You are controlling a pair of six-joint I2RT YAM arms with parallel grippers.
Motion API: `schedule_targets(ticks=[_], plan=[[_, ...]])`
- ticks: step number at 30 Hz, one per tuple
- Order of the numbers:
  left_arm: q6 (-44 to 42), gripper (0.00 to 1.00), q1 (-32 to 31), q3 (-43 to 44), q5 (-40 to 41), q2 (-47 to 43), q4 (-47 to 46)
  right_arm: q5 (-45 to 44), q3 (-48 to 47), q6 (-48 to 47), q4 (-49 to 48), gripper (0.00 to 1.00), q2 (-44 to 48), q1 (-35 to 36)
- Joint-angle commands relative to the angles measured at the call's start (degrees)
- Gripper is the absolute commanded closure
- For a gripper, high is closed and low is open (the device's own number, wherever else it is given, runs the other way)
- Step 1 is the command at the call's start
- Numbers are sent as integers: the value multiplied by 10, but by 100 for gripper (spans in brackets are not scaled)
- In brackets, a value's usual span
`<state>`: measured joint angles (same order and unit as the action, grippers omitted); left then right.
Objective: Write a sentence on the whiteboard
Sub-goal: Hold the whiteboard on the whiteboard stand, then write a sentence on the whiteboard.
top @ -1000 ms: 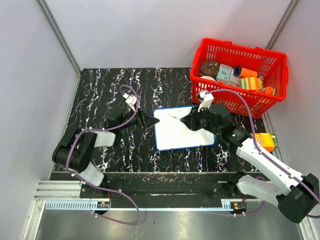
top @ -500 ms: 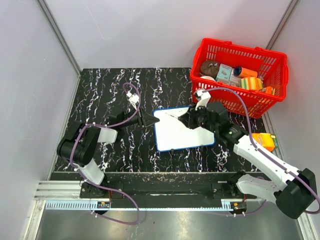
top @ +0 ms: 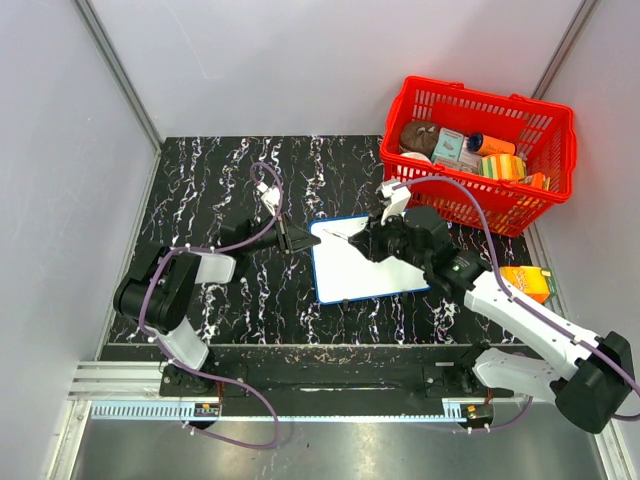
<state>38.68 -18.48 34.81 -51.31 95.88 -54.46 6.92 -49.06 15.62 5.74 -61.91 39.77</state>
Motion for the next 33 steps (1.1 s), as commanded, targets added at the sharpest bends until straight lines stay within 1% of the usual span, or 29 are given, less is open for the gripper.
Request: schedule_targets(ticks=[1,4,9,13,33], plan=[[-58,100,1,21,11,-8,16,-66,-20,-36,-14,100,9,35],[-69,100,1,22,20,-11,34,-106,-22,-41,-6,100,14,50],[-81,100,1,24,28,-17,55,-146,-39,-46,23,100,-2,67],[-94,100,1,24,36,-24,73,-170,-46,-44,25,100,-12,73],[-103,100,-5,25,32,-29,80,-176,-42,-25,4,100,-37,78]])
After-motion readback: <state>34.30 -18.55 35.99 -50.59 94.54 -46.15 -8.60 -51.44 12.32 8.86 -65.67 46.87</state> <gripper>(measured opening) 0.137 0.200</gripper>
